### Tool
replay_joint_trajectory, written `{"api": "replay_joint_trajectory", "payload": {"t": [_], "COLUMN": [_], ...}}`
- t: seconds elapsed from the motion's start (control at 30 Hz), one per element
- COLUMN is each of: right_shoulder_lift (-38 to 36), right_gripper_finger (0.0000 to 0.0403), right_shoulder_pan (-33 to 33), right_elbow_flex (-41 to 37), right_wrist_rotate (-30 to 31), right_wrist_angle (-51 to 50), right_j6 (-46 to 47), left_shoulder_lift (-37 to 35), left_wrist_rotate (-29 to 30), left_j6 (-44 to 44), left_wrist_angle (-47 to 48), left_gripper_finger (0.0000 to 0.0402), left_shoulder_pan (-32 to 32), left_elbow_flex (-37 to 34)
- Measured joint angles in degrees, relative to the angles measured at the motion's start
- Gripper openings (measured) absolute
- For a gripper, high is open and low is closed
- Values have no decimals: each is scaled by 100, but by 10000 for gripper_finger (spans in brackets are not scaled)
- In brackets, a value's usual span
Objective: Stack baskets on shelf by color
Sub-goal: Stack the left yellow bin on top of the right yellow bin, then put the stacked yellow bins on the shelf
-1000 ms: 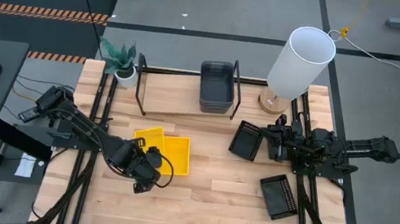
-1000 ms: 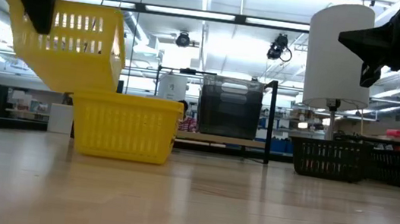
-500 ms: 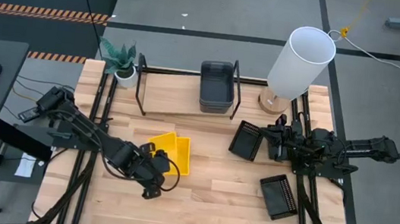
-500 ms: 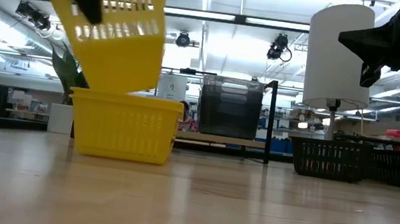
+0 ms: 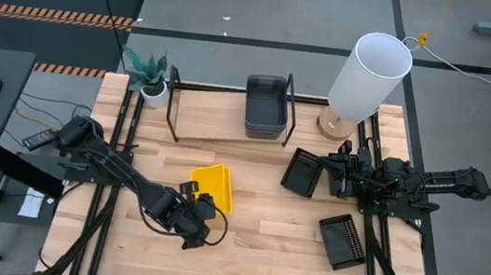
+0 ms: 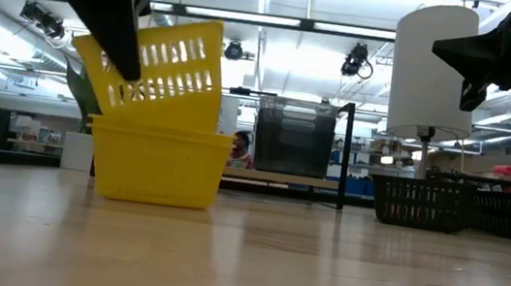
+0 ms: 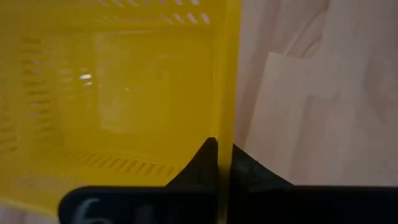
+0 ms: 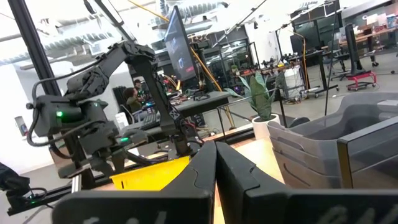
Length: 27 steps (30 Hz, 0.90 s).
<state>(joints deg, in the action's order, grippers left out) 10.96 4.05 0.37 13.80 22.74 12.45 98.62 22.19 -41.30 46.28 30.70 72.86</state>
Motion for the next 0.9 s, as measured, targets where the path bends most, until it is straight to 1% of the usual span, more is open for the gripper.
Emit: {"api": "replay_joint_trajectory", "payload": {"t": [0.27,0.4,0.47,0.57,0.73,0.9], "right_shoulder_lift": [0,0,1,0,0,0], "right_gripper_finger": [16,16,16,16,16,16], "right_shoulder_pan": [-1,-1,-1,-2,0,0], "right_elbow_flex": [-1,-1,0,-1,-1,1], "right_wrist_rotate": [0,0,2,2,2,2], "right_wrist_angle": [2,3,3,7,7,7], "right_j6": [0,0,0,0,0,0], "left_shoulder_lift": [154,183,183,183,183,183], "left_wrist_rotate": [100,-119,-202,-287,-429,-187], "left_j6": [35,-68,-261,-468,-496,-411], "left_wrist_angle": [83,82,77,75,57,-99], "left_gripper_finger": [6,8,14,44,120,193], "left_shoulder_pan": [-2,-31,-39,-37,-36,-35], "left_elbow_flex": [-6,-4,-4,-4,-4,-4]}}
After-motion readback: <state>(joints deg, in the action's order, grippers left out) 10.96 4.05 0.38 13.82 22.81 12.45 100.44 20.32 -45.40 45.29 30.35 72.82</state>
